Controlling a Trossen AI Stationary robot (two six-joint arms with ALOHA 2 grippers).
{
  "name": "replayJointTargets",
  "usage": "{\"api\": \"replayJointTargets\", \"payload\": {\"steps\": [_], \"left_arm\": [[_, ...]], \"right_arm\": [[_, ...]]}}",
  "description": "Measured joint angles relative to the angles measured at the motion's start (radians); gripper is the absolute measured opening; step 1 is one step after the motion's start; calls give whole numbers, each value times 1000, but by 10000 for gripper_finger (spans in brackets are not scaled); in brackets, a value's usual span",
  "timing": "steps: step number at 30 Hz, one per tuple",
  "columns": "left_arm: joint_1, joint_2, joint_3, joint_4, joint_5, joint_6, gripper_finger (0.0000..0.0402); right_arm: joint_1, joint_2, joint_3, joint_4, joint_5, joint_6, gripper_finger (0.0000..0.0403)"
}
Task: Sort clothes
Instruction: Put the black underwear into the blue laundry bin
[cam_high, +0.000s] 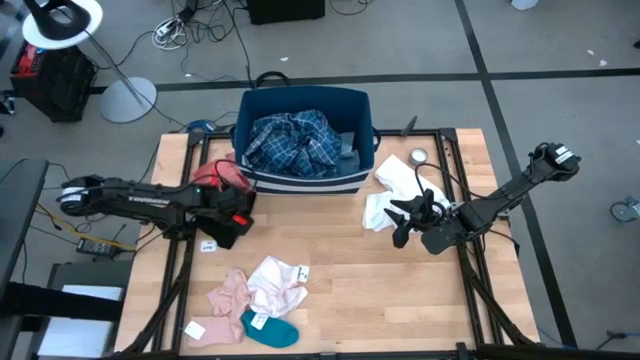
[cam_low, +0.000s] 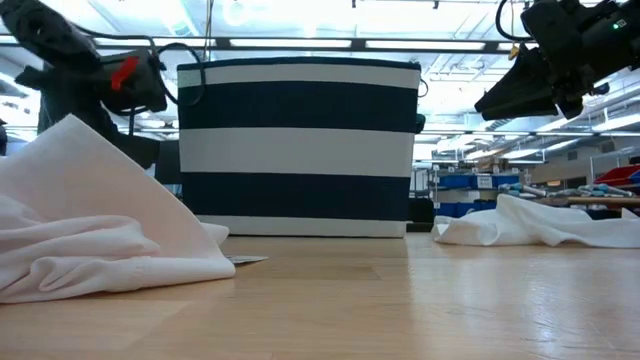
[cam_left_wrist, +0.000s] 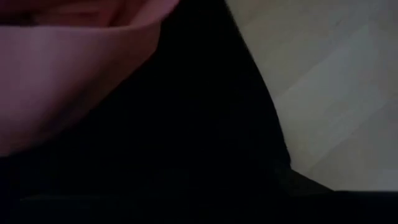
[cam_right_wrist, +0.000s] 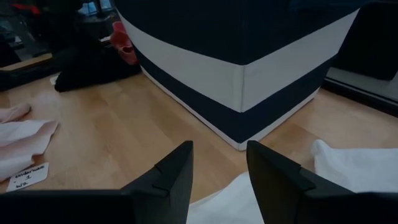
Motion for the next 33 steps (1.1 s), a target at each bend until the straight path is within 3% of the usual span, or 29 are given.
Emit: {"api": "replayJointTargets", "payload": {"steps": [3,7,9,25,33], "left_arm": [[0,-5,-16,27,11,-20,95],[0,-7,34,-45,72,14,24],[-1,-2,81,-90,110,32,10],[-108,-6,510,-398,55,82,1],[-148,-7,742,-455,-12,141,0]], "right_arm": [[0,0,0,0,0,-3,151],[-1,0,0,0,0,-3,151],[-4,0,0,0,0,-3,151],[-5,0,0,-8,1,-3,151],[-5,0,0,-7,1,0,151]]}}
